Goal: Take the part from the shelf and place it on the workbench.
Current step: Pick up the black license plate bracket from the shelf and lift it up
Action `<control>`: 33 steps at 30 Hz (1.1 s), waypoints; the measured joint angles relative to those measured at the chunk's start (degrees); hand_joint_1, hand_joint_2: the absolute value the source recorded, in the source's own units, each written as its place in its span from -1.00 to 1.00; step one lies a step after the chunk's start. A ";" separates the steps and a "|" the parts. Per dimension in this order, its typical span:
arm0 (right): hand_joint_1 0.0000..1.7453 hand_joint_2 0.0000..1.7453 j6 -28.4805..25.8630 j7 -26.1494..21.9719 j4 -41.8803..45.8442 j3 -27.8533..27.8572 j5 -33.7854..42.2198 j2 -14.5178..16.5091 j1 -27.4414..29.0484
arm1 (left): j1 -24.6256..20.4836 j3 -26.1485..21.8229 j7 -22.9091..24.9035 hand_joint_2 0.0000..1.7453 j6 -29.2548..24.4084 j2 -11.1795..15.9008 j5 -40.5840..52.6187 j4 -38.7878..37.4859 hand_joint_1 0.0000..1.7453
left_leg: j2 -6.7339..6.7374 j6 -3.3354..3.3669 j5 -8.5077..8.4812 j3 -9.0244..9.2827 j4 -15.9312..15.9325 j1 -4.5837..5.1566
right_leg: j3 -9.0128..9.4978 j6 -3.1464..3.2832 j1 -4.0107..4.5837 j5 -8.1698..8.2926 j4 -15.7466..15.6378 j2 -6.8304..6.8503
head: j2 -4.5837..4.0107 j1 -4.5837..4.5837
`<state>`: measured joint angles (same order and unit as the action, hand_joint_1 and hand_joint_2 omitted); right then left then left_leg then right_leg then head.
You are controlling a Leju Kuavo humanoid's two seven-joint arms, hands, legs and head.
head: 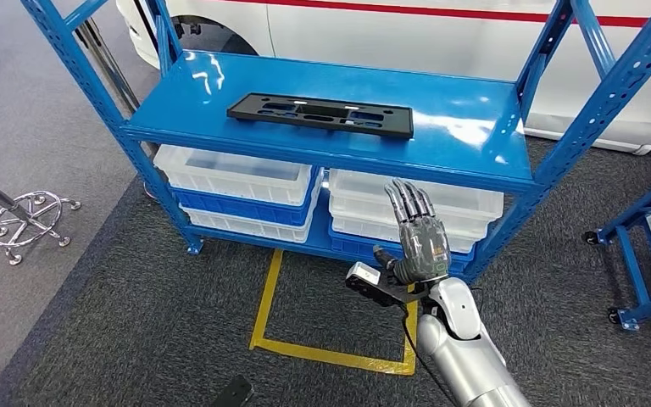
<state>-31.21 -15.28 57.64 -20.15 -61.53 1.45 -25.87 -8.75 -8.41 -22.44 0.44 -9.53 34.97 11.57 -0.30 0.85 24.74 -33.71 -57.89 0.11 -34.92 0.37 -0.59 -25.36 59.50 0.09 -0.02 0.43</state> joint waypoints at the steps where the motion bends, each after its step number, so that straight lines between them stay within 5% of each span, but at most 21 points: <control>1: -1.00 1.00 -0.04 0.00 -0.02 -0.04 -0.02 -0.01 -0.01 | 0.02 -0.01 -0.03 1.00 0.08 0.00 0.07 0.01 -1.00 | 0.02 0.20 -0.28 0.23 0.50 -0.11 | 0.05 -0.34 -0.05 -0.11 0.05 0.00 | 0.00 -0.01; 3: -1.00 1.00 -0.17 0.00 -0.04 -0.10 -0.02 -0.04 -0.06 | -0.05 -0.01 -0.09 1.00 0.12 -0.01 0.19 0.02 -1.00 | 0.14 0.74 -0.89 0.71 1.56 -0.39 | -1.09 -0.83 -0.06 -1.96 2.66 -0.06 | 0.00 -0.05; 6: -1.00 1.00 -0.31 0.02 -0.26 -0.11 -0.02 -0.08 0.12 | -0.13 -0.01 -0.12 1.00 0.14 -0.02 0.25 0.02 -1.00 | 0.20 1.08 -1.02 0.64 1.67 -0.36 | -6.16 -1.30 -0.19 -6.92 13.07 -0.11 | 0.01 -0.07; 7: -1.00 1.00 -0.33 0.07 -0.38 -0.11 -0.06 -0.10 0.22 | -0.09 -0.01 -0.12 1.00 0.15 -0.02 0.26 0.02 -1.00 | 0.19 1.09 -0.96 0.58 1.55 -0.36 | -7.33 -1.44 -0.23 -7.38 15.29 -0.10 | 0.01 -0.07; 9: -1.00 1.00 -0.43 0.19 -0.58 -0.11 -0.28 -0.13 0.30 | 0.00 -0.01 -0.12 1.00 0.15 -0.04 0.35 0.02 -1.00 | 0.13 0.93 -0.69 0.53 1.09 -0.41 | -6.28 -1.60 -0.40 -4.86 12.99 -0.07 | 0.00 -0.06; 12: -1.00 1.00 -0.65 0.38 -0.72 -0.13 -0.70 -0.13 0.18 | -0.01 -0.01 -0.12 1.00 0.14 -0.07 0.59 0.02 -1.00 | 0.01 0.18 0.06 0.29 -0.06 -0.46 | -1.19 -1.33 -0.53 -0.43 2.68 -0.15 | 0.00 -0.03; 17: -1.00 1.00 -0.80 0.59 -0.96 -0.20 -1.04 -0.11 0.05 | -0.07 -0.03 -0.26 1.00 0.10 -0.07 1.05 0.02 -1.00 | -0.04 -1.11 0.85 -0.32 -1.12 -0.35 | -0.52 0.38 -0.27 -0.19 0.84 -0.34 | 0.01 0.02; 19: -1.00 1.00 -0.83 0.59 -0.99 -0.20 -1.02 -0.09 -0.06 | -0.12 -0.03 -0.31 1.00 0.11 -0.07 1.22 0.02 -1.00 | 0.02 -1.69 3.18 -1.99 -4.92 -0.46 | -0.38 0.96 -0.50 -0.09 0.56 -0.24 | 0.01 0.03; 21: -1.00 1.00 -0.83 0.59 -1.09 -0.20 -0.97 -0.08 -0.07 | -0.10 -0.03 -0.38 1.00 0.15 -0.07 1.44 0.02 -1.00 | 0.05 -2.16 6.70 -5.69 -12.74 -0.58 | -0.35 1.23 -0.44 -0.16 0.52 -0.15 | 0.00 0.03; 23: -1.00 1.00 -0.84 0.59 -1.28 -0.20 -0.90 -0.07 -0.04 | 0.01 -0.03 -0.43 1.00 0.24 -0.07 1.59 0.02 -1.00 | 0.06 -2.17 7.62 -8.28 -17.55 -0.65 | -0.29 1.31 -0.30 -0.23 0.54 -0.13 | 0.01 0.02; 24: -1.00 1.00 -0.86 0.59 -1.36 -0.20 -0.87 -0.07 -0.03 | 0.04 -0.03 -0.45 1.00 0.27 -0.07 1.69 0.02 -1.00 | 0.06 -1.98 6.40 -7.97 -16.60 -0.64 | -0.19 1.32 -0.23 -0.27 0.54 -0.15 | 0.01 0.02; 27: -1.00 1.00 -0.91 0.56 -1.41 -0.20 -0.84 -0.08 -0.09 | -0.05 -0.03 -0.48 1.00 0.30 -0.06 2.00 0.03 -1.00 | 0.08 -0.60 0.69 -2.60 -4.81 -0.23 | 0.22 1.13 -0.02 -0.46 0.45 -0.19 | 0.01 0.02; 29: -1.00 1.00 -0.96 0.52 -1.48 -0.20 -0.80 -0.08 -0.12 | -0.15 -0.03 -0.51 1.00 0.30 -0.07 2.09 0.04 -1.00 | 0.10 0.08 -0.16 -0.64 -0.54 0.17 | 0.22 0.64 -0.01 -0.48 0.30 -0.18 | 0.00 0.02; 33: -1.00 1.00 -1.14 0.31 -1.67 -0.20 -0.74 -0.09 -0.18 | -0.08 -0.03 -0.57 1.00 0.26 -0.11 2.29 0.07 -1.00 | 0.07 0.76 -0.62 0.43 1.17 -0.09 | 0.12 -0.60 -0.06 -1.14 0.90 -0.14 | 0.01 -0.02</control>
<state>-32.35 -14.97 55.98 -20.35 -62.27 1.36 -26.05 -8.83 -8.44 -23.01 0.70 -9.64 37.26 11.64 -0.23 1.61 24.11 -33.28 -56.73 0.01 -34.80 -0.22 -0.65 -26.49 60.40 -0.05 -0.01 0.40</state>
